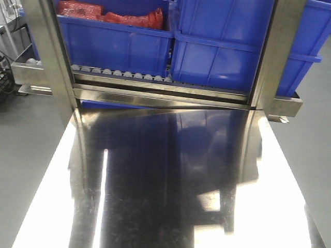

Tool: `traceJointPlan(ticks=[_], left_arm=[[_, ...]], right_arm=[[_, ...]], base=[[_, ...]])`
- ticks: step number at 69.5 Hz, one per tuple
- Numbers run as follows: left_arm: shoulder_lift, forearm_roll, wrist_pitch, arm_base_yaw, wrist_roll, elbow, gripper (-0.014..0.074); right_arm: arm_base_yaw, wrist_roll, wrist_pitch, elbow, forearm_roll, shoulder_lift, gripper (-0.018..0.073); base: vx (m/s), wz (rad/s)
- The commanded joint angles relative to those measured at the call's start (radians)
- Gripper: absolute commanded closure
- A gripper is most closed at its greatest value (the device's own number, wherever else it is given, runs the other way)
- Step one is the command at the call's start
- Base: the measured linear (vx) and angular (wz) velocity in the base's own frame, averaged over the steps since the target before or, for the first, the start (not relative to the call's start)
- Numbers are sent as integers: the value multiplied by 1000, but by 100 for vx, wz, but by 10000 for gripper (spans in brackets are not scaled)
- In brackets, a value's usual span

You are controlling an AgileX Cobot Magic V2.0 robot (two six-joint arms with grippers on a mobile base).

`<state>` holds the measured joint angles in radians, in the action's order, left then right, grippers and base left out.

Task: Move and align brake pads A on conveyor
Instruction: 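Back away from the table and turn toward the yellow line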

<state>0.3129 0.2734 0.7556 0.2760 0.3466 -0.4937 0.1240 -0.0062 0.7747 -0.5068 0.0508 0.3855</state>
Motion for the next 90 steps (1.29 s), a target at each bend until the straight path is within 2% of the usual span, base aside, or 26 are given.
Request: traceJointPlan(ticks=[1, 31, 90], left_arm=[[8, 13, -86, 0, 2, -28, 602], [8, 13, -86, 0, 2, -28, 602], [8, 13, -86, 0, 2, -28, 602]], right_arm=[[-5, -8, -83, -28, -1, 6, 564], [-5, -8, -83, -28, -1, 6, 564], [-5, -8, -83, -28, -1, 6, 564]], base=[[-4, 17], [-8, 32], [-14, 51]])
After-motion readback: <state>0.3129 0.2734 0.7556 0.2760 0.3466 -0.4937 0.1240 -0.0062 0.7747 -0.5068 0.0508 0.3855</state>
